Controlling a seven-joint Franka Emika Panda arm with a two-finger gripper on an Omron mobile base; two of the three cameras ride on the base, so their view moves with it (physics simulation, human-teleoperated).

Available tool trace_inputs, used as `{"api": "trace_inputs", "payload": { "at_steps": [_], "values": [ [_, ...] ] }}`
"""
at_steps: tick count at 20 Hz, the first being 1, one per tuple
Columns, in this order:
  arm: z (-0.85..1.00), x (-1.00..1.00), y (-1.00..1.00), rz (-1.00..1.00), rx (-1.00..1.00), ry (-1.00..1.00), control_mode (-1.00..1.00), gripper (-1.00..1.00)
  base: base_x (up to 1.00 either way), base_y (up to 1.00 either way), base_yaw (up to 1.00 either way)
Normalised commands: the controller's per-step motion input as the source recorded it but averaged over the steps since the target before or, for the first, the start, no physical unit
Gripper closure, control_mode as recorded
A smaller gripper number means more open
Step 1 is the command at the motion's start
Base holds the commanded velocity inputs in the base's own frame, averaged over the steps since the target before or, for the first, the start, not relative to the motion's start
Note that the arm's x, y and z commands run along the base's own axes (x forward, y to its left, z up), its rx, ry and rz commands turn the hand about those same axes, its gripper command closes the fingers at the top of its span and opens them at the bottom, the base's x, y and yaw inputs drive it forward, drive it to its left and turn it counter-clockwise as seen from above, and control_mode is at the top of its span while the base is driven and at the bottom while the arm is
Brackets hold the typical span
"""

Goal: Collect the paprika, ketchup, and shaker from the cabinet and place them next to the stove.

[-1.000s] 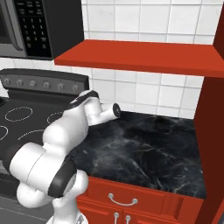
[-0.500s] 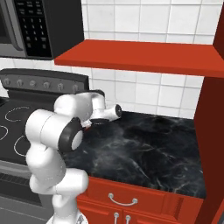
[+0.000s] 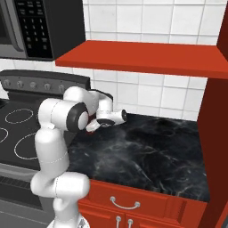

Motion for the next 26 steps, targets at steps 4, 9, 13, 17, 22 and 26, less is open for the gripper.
{"api": "trace_inputs", "payload": {
  "at_steps": [4, 9, 13, 17, 22, 26],
  "values": [
    [-0.36, 0.48, 0.00, 0.05, 0.00, 0.00, -1.00, 1.00, 0.00, 0.00, 0.00],
    [-0.36, 0.47, 0.08, 0.05, 0.00, 0.00, -1.00, 1.00, 0.00, 0.00, 0.00],
    [-0.48, 0.10, 0.09, 0.06, 0.00, 0.00, -1.00, -1.00, 0.00, 0.00, 0.00],
    [-0.20, 0.00, 0.01, 0.04, 0.00, -0.01, -1.00, -1.00, 0.00, 0.00, 0.00],
    [-0.03, 0.00, -0.06, 0.00, 0.00, -0.03, -1.00, -1.00, 0.00, 0.00, 0.00],
    [0.03, -0.01, -0.11, 0.00, 0.00, -0.02, -1.00, -1.00, 0.00, 0.00, 0.00]
  ]
}}
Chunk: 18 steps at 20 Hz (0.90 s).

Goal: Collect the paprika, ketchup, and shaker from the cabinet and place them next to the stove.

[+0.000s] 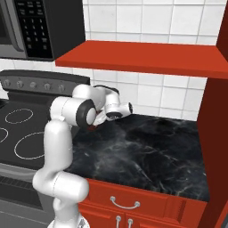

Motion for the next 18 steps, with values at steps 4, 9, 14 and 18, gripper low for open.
{"api": "trace_inputs", "payload": {
  "at_steps": [4, 9, 14, 18],
  "values": [
    [0.15, 0.00, -0.27, 0.00, 0.00, -0.01, -1.00, -1.00, 0.00, 0.00, 0.00],
    [0.13, -0.10, -0.46, 0.00, 0.00, -0.01, -1.00, -1.00, 0.00, 0.00, 0.00],
    [0.15, -0.32, -0.46, 0.00, 0.00, -0.08, -1.00, -1.00, 0.00, 0.00, 0.00],
    [0.23, -0.86, -0.22, 0.00, 0.00, -0.20, -1.00, -1.00, 0.00, 0.00, 0.00]
  ]
}}
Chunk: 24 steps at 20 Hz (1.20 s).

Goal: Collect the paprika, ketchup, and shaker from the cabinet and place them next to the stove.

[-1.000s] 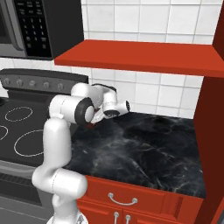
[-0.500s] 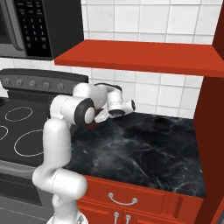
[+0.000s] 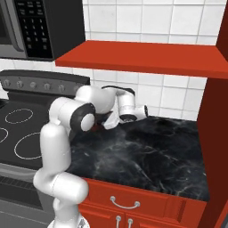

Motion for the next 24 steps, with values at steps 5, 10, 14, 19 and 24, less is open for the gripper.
{"api": "trace_inputs", "payload": {
  "at_steps": [5, 10, 14, 19, 24],
  "values": [
    [0.39, -1.00, -0.01, 0.00, 0.00, -0.21, -1.00, -1.00, 0.00, 0.00, 0.00],
    [0.62, -1.00, 0.00, -0.01, 0.00, -0.09, -1.00, -1.00, 0.00, 0.00, 0.00],
    [0.73, -1.00, 0.00, 0.00, 0.00, -0.01, -1.00, -1.00, 0.00, 0.00, 0.00],
    [0.84, -1.00, 0.00, -0.01, 0.00, 0.05, -1.00, -1.00, 0.00, 0.00, 0.00],
    [0.80, -0.93, 0.11, -0.11, 0.00, 0.19, -1.00, -1.00, 0.00, 0.00, 0.00]
  ]
}}
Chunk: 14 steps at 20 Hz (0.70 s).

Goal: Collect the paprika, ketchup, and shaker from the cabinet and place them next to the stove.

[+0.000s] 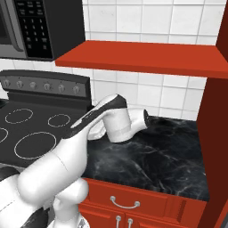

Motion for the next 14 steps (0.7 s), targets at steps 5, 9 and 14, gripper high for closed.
{"api": "trace_inputs", "payload": {
  "at_steps": [5, 9, 14],
  "values": [
    [0.61, -0.77, 0.07, -0.24, 0.01, 0.25, -1.00, -1.00, 0.00, 0.00, 0.00],
    [0.47, -0.74, 0.00, -0.32, 0.03, 0.23, -1.00, -1.00, 0.00, 0.00, 0.00],
    [0.33, -0.68, 0.00, -0.38, 0.01, 0.21, -1.00, -1.00, 0.00, 0.00, 0.00]
  ]
}}
